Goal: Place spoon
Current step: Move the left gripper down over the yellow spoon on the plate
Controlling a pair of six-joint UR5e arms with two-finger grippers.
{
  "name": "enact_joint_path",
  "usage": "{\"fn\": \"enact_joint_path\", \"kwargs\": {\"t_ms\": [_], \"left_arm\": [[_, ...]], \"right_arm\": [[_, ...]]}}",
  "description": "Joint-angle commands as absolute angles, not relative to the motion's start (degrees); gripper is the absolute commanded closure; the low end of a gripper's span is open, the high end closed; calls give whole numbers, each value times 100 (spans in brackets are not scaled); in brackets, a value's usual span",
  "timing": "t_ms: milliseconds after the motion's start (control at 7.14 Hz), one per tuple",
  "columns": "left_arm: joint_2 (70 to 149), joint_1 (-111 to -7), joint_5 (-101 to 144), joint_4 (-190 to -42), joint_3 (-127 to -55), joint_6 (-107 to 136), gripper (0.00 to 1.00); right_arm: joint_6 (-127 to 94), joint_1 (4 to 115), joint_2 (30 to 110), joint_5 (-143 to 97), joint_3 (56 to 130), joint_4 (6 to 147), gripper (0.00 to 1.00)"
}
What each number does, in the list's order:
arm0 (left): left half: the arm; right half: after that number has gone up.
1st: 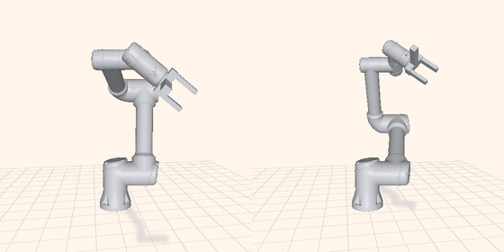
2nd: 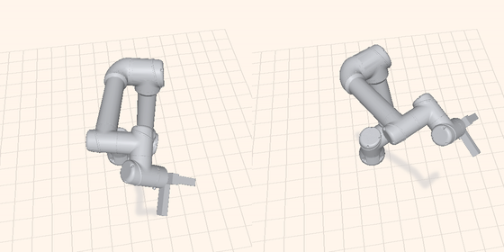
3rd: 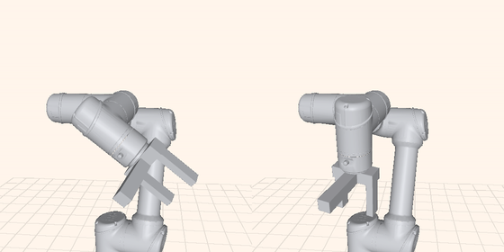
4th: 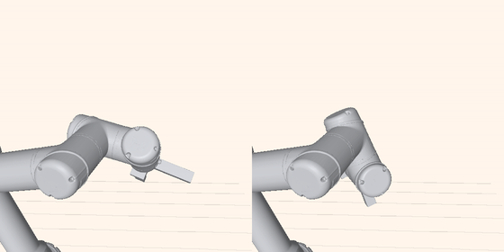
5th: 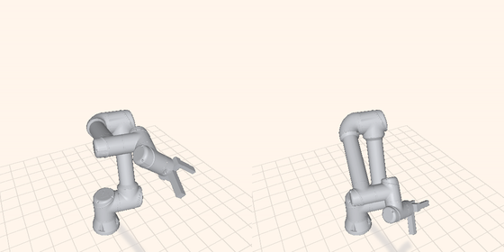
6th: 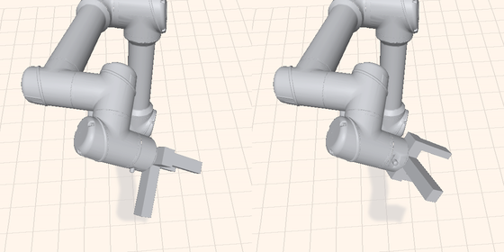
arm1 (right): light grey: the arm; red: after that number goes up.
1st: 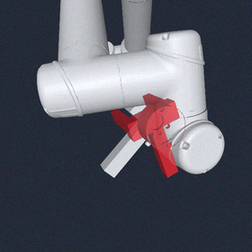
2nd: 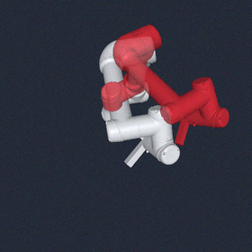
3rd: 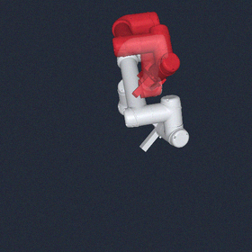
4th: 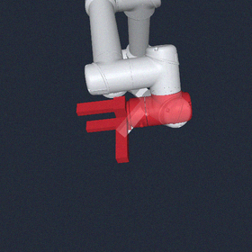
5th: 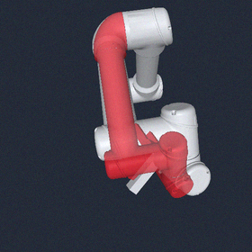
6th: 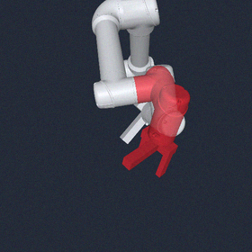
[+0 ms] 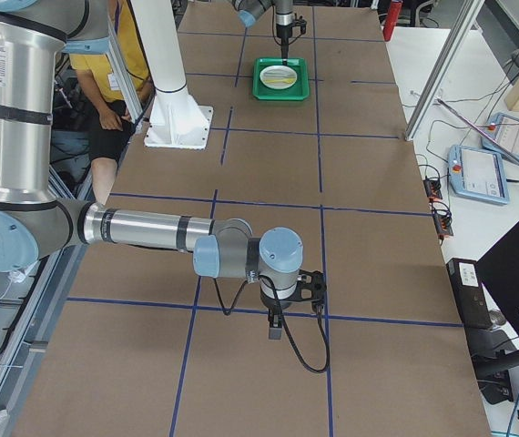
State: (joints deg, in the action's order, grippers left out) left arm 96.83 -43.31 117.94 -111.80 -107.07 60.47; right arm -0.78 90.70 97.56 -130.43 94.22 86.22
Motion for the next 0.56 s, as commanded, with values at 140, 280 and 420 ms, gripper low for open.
{"fn": "enact_joint_path", "kwargs": {"t_ms": [140,280,420], "left_arm": [[9967,-3833,11558,-11206,-10407,6416,33],[9967,-3806,11558,-11197,-10328,6416,35],[9967,-3797,11558,-11197,-10223,6425,40]], "right_arm": [[-79,9070,9756,-13043,9422,8622,0],[-79,9070,9756,-13043,9422,8622,0],[-79,9070,9756,-13043,9422,8622,0]]}}
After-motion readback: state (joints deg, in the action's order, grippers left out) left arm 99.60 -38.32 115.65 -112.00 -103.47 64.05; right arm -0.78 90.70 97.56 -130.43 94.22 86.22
